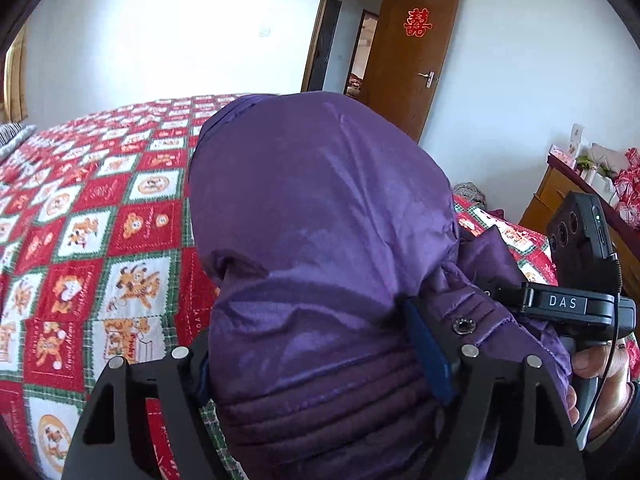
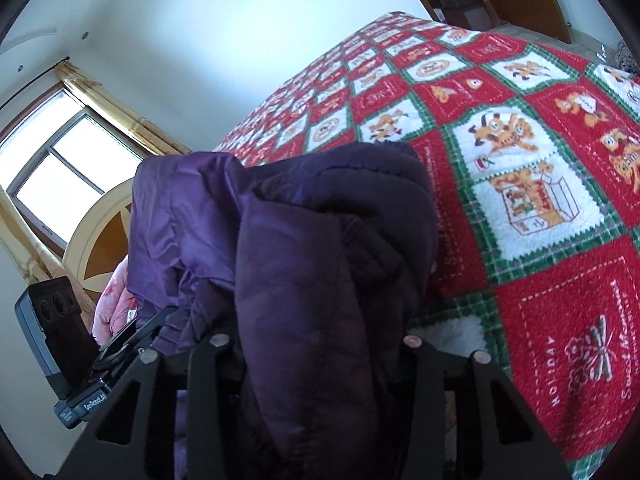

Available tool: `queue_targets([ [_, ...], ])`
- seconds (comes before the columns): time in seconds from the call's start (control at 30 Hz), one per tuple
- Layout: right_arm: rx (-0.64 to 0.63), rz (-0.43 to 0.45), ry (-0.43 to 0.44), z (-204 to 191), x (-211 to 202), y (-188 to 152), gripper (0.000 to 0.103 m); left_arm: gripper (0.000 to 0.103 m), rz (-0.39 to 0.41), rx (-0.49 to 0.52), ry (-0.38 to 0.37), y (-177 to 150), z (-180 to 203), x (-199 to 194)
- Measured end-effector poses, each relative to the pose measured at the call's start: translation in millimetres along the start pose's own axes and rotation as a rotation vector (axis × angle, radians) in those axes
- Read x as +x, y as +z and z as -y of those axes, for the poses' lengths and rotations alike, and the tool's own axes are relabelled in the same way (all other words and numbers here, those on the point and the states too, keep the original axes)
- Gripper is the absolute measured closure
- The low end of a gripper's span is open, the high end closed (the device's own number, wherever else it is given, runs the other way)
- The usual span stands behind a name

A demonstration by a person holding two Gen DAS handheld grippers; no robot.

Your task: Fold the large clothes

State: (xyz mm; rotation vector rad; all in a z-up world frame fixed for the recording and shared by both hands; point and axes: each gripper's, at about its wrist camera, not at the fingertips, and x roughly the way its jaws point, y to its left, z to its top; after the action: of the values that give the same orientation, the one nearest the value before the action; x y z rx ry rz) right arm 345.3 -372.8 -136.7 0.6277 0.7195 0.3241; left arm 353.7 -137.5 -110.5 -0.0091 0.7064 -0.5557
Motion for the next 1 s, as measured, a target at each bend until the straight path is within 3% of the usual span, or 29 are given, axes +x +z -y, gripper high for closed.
queue_targets([
  [0.3,-0.069,-0.018,0.070,-44.2,10.5,-13.1,0.061,0.026,0.049,0.043,0.100,-4.6,-7.4,-57.5],
  [0.7,-0.179,-0.144,0.248,-141.2,83.7,-45.7,0.061,0.026,0.074,-0.013,0.306,-36.5,-77.0,-148.1],
  [1.0,-0.274,-0.236,0.329,-210.3,128.3,-68.8,0.061,0.026,0.101,-0.083,0.429,-60.0,-120.7,-200.0],
])
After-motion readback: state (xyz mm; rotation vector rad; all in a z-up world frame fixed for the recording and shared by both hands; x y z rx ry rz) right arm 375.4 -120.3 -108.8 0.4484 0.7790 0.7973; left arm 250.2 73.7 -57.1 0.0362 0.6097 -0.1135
